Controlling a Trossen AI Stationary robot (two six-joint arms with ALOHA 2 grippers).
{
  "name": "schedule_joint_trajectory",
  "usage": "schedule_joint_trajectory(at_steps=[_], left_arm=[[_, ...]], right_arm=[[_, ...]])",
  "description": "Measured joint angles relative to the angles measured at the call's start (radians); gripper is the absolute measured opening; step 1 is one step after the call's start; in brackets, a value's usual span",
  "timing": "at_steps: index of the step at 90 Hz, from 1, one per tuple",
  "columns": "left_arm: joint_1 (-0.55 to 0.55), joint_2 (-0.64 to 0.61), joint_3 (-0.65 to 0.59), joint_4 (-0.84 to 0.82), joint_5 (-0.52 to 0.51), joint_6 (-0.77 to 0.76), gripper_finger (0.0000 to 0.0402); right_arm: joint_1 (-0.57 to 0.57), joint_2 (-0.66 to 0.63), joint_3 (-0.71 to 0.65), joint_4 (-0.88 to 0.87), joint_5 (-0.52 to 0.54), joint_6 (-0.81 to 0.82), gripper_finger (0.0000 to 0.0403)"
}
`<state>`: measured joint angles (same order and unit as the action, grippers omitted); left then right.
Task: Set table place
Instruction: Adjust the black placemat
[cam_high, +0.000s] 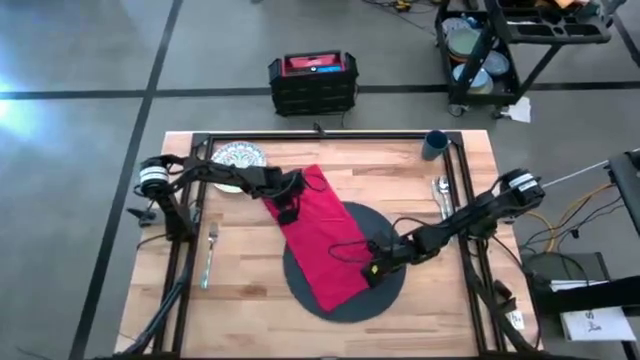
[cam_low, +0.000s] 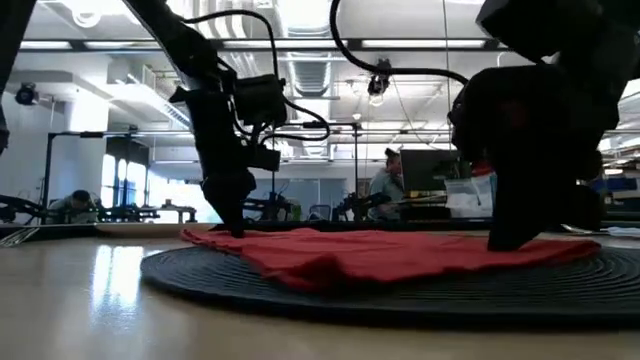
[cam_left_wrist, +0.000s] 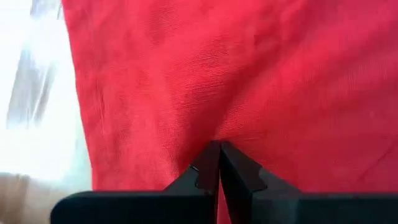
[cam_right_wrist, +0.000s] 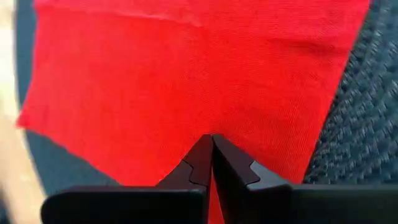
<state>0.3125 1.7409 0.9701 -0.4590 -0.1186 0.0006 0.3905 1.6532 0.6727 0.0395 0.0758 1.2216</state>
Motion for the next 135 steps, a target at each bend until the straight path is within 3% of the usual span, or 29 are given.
schedule_joint_trajectory(at_steps=[10, 21, 29, 40, 46, 56, 72, 95, 119, 135], left_arm=[[0.05, 0.022, 0.024, 0.015, 0.158, 0.079, 0.0], [0.076, 0.048, 0.068, -0.01, 0.246, 0.115, 0.0], [0.07, 0.032, 0.098, -0.042, 0.245, 0.106, 0.0], [0.042, -0.043, 0.131, -0.03, 0.207, 0.065, 0.0], [0.029, -0.055, 0.133, -0.047, 0.183, 0.051, 0.0], [0.027, -0.039, 0.126, -0.138, 0.137, 0.003, 0.0], [0.031, 0.009, 0.112, -0.198, 0.135, -0.019, 0.0], [0.037, 0.096, 0.14, -0.19, 0.224, 0.009, 0.0], [0.037, 0.205, 0.306, -0.18, 0.271, 0.077, 0.0], [0.044, 0.304, 0.46, -0.274, 0.267, 0.138, 0.0]], right_arm=[[0.014, 0.043, 0.009, 0.123, -0.015, 0.013, 0.0], [0.019, 0.065, 0.019, 0.293, -0.012, -0.013, 0.0], [0.017, 0.024, 0.043, 0.285, 0.027, -0.056, 0.0], [-0.008, -0.037, 0.09, 0.061, 0.048, -0.09, 0.0], [-0.023, -0.055, 0.111, -0.071, 0.036, -0.109, 0.0], [-0.024, -0.058, 0.124, -0.129, -0.026, -0.127, 0.0], [-0.004, -0.034, 0.125, -0.118, -0.052, -0.117, 0.0], [0.017, 0.058, 0.125, 0.026, -0.088, -0.082, 0.0], [0.037, 0.124, 0.126, 0.209, -0.084, -0.034, 0.0], [0.086, 0.125, 0.126, 0.22, -0.052, 0.028, 0.0]])
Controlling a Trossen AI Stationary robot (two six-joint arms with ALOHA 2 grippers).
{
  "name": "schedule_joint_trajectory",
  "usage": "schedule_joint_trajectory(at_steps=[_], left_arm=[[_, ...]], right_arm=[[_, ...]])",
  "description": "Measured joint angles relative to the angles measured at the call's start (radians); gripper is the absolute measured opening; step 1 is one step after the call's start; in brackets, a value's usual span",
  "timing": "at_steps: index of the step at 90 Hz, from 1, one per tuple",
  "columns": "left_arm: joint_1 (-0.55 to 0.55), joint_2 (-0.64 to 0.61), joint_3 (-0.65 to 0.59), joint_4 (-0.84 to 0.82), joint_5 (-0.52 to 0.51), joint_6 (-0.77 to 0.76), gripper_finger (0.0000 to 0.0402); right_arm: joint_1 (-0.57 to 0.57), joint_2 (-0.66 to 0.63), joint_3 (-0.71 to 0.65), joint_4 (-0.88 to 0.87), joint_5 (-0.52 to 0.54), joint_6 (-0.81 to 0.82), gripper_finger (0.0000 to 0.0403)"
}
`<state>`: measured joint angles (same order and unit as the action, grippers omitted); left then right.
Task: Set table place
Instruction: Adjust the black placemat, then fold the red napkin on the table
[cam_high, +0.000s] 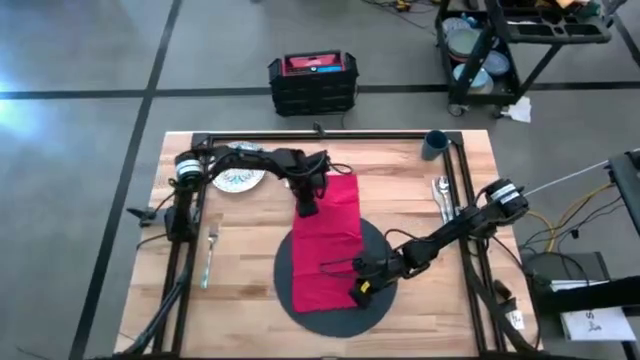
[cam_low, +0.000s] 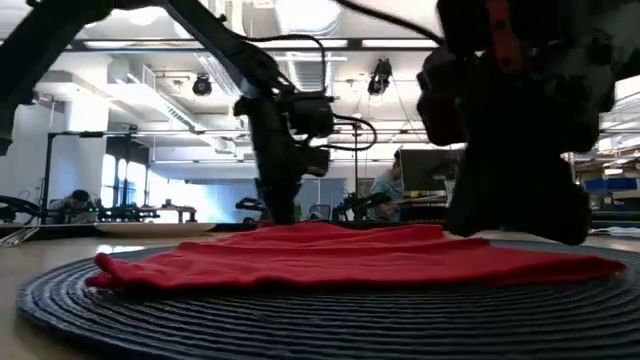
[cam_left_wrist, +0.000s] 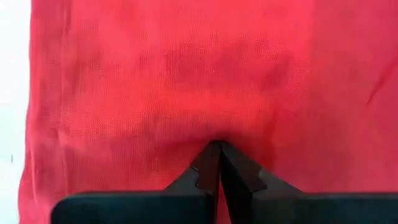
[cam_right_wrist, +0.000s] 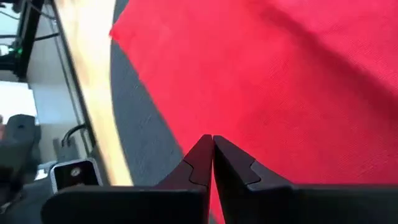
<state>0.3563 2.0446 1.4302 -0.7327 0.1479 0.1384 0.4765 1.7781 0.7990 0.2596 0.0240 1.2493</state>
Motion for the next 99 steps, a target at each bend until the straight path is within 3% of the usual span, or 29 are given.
schedule_joint_trajectory(at_steps=[17, 29, 40, 49, 59, 72, 84, 90, 99], left_arm=[[0.023, 0.026, 0.06, -0.081, -0.03, 0.033, 0.0], [0.031, -0.052, 0.058, -0.143, -0.067, 0.031, 0.0], [0.035, -0.191, 0.059, -0.176, -0.105, 0.037, 0.0], [0.052, -0.276, 0.048, -0.181, -0.105, 0.016, 0.0], [0.088, -0.334, 0.042, -0.165, -0.104, -0.006, 0.0], [0.168, -0.329, 0.031, -0.126, 0.003, -0.01, 0.0001], [0.271, -0.314, 0.092, -0.193, 0.181, -0.032, 0.0025], [0.308, -0.311, 0.159, -0.322, 0.141, -0.034, 0.0046], [0.323, -0.311, 0.276, -0.474, -0.083, 0.023, 0.0075]], right_arm=[[0.045, -0.007, 0.0, -0.048, 0.036, 0.081, 0.0], [0.024, -0.128, 0.002, -0.128, 0.14, 0.026, 0.0], [-0.073, -0.293, 0.001, -0.331, 0.198, -0.116, 0.0], [-0.229, -0.445, 0.0, -0.512, 0.198, -0.263, 0.0], [-0.506, -0.57, 0.0, -0.602, 0.056, -0.51, 0.0], [-0.943, -0.606, 0.005, -0.528, -0.403, -0.736, 0.0017], [-1.275, -0.538, 0.131, -0.661, -0.791, -0.842, 0.0066], [-1.343, -0.505, 0.265, -0.869, -0.803, -1.005, 0.0095], [-1.344, -0.446, 0.498, -1.132, -0.578, -1.275, 0.0126]])
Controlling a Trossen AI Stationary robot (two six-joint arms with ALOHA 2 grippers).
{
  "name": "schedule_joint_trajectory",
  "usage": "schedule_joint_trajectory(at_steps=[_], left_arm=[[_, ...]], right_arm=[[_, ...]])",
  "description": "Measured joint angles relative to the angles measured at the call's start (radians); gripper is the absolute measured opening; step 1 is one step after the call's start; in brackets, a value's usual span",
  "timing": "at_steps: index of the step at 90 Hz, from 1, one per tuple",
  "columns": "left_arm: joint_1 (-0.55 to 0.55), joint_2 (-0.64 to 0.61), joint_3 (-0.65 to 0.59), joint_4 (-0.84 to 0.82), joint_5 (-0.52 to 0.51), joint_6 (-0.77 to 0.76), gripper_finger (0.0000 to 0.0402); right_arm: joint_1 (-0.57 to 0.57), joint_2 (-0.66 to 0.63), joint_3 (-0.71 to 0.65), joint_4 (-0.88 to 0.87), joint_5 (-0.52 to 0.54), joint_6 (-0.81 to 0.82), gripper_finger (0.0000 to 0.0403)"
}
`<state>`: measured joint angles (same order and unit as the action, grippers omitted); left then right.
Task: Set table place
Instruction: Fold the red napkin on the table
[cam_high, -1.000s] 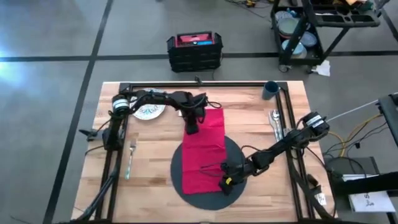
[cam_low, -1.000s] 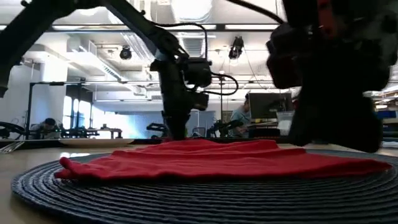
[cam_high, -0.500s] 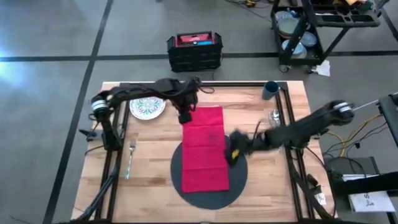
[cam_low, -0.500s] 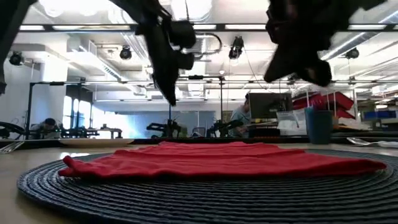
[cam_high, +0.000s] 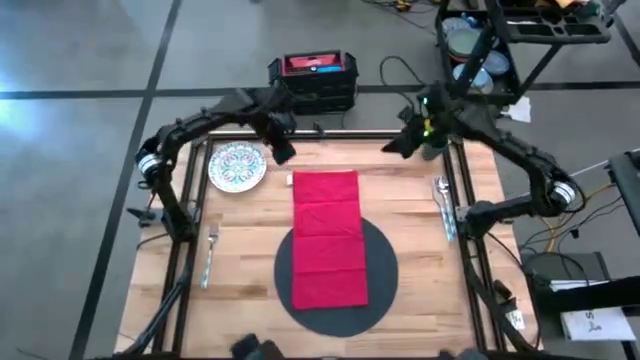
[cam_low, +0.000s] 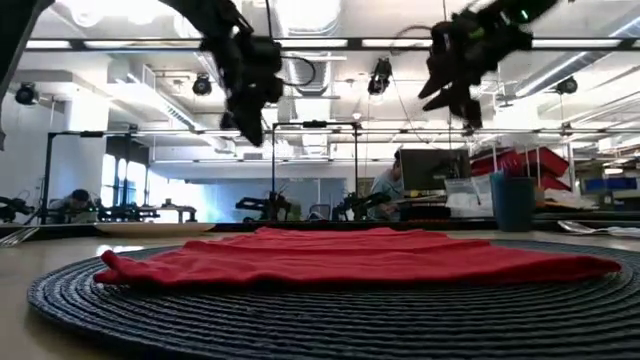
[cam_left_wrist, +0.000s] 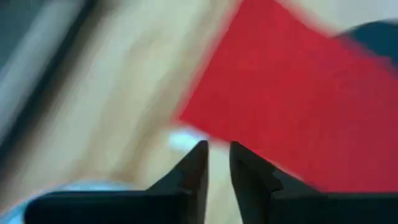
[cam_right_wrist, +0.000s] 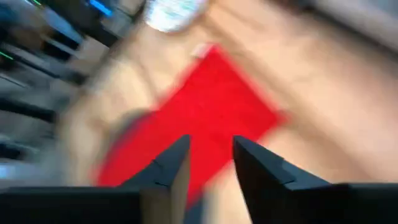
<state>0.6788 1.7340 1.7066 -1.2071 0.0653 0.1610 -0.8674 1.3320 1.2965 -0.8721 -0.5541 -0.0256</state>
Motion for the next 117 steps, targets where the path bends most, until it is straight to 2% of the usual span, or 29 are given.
schedule_joint_trajectory(at_steps=[6, 16, 29, 42, 57, 68, 76, 93, 117], left_arm=[[0.003, 0.0, 0.085, -0.07, -0.097, 0.052, 0.0087], [0.031, 0.0, 0.223, -0.141, -0.124, 0.101, 0.0093], [0.091, 0.006, 0.363, -0.205, -0.123, 0.098, 0.0086], [0.157, 0.033, 0.393, -0.196, -0.026, 0.115, 0.0074], [0.181, 0.085, 0.258, -0.127, 0.06, 0.128, 0.0065], [0.178, 0.111, 0.089, -0.002, 0.158, 0.144, 0.0065], [0.178, 0.123, -0.025, 0.077, 0.24, 0.142, 0.0069], [0.173, 0.127, -0.226, 0.208, 0.366, 0.103, 0.0078], [0.147, 0.128, -0.355, 0.351, 0.396, 0.034, 0.0068]], right_arm=[[0.01, 0.044, 0.147, -0.082, 0.11, -0.106, 0.0135], [-0.01, 0.134, 0.378, -0.162, 0.152, -0.203, 0.0138], [-0.047, 0.297, 0.65, -0.303, 0.162, -0.262, 0.013], [-0.071, 0.393, 0.73, -0.297, 0.126, -0.256, 0.0124], [-0.072, 0.501, 0.664, -0.348, 0.056, -0.275, 0.0129], [-0.066, 0.558, 0.549, -0.339, -0.076, -0.279, 0.013], [-0.066, 0.578, 0.439, -0.298, -0.122, -0.283, 0.0127], [-0.026, 0.579, 0.242, -0.125, -0.16, -0.248, 0.0117], [0.014, 0.579, 0.091, 0.111, -0.153, -0.132, 0.0115]])
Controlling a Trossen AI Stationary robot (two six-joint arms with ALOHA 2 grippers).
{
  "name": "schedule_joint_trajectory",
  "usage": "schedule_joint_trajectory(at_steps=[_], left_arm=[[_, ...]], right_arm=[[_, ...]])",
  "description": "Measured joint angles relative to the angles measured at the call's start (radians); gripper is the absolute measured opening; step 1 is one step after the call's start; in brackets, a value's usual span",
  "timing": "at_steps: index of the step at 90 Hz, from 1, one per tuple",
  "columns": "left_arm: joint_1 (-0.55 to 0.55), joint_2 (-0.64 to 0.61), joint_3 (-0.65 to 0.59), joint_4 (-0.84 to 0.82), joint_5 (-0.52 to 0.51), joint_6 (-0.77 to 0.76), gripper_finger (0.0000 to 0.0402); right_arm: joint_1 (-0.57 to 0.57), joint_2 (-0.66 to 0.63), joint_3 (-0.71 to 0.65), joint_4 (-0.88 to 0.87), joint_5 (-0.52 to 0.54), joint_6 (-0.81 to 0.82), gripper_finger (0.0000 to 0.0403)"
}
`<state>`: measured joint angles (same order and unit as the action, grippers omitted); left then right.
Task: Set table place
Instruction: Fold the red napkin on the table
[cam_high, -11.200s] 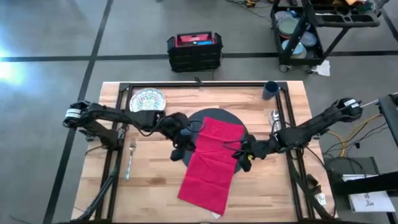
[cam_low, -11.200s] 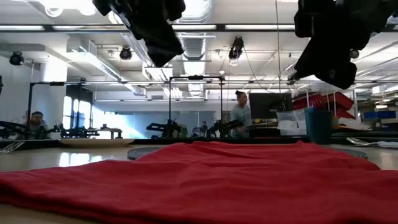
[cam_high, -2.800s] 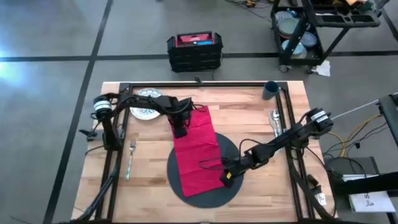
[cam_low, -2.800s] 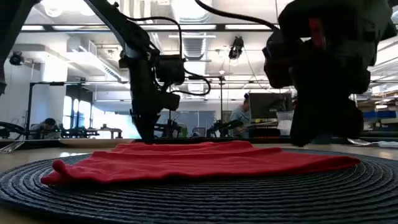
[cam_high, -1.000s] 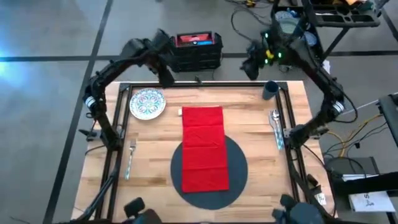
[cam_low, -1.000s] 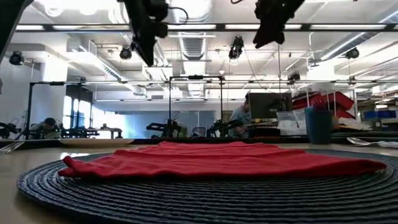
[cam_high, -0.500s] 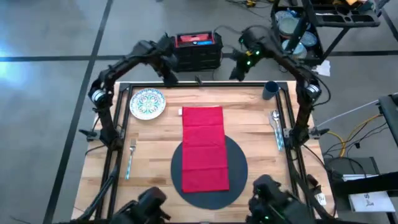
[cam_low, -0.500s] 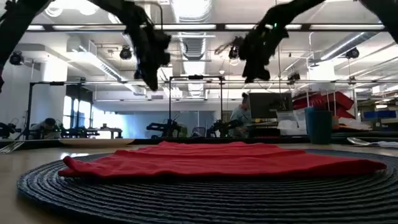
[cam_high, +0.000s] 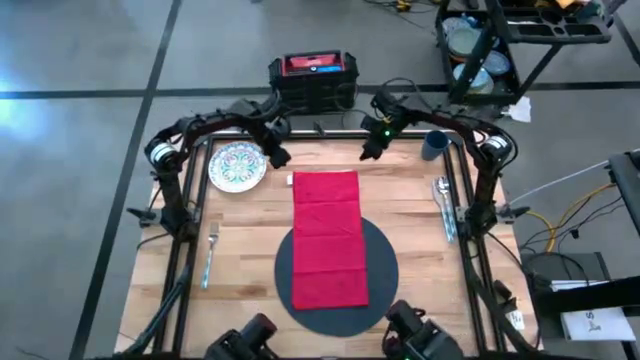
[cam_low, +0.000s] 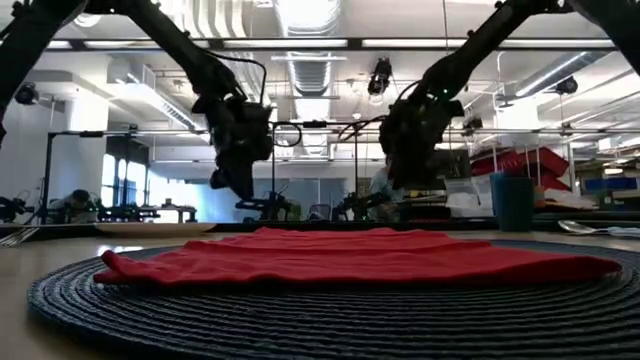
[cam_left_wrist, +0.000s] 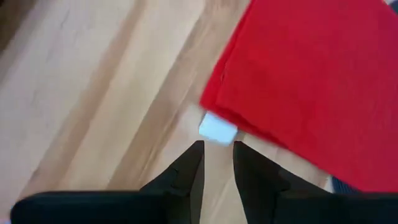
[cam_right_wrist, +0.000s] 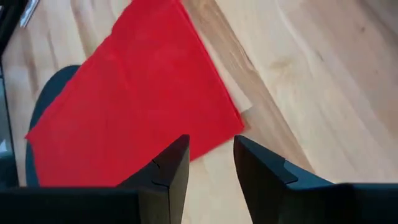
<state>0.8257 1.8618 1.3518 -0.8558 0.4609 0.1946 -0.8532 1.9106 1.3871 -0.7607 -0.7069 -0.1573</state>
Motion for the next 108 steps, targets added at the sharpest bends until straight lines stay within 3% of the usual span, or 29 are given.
schedule_joint_trajectory(at_steps=[25, 38, 108], left_arm=[[-0.042, 0.0, -0.05, 0.194, -0.009, -0.095, 0.0077], [-0.06, 0.0, -0.062, 0.203, -0.079, -0.138, 0.0077], [-0.126, 0.103, -0.057, 0.182, -0.085, -0.227, 0.0161]], right_arm=[[0.031, 0.0, -0.098, 0.103, 0.087, 0.055, 0.013], [0.031, 0.0, -0.101, 0.128, 0.133, 0.064, 0.0127], [0.031, 0.0, -0.112, 0.169, 0.116, 0.079, 0.0165]])
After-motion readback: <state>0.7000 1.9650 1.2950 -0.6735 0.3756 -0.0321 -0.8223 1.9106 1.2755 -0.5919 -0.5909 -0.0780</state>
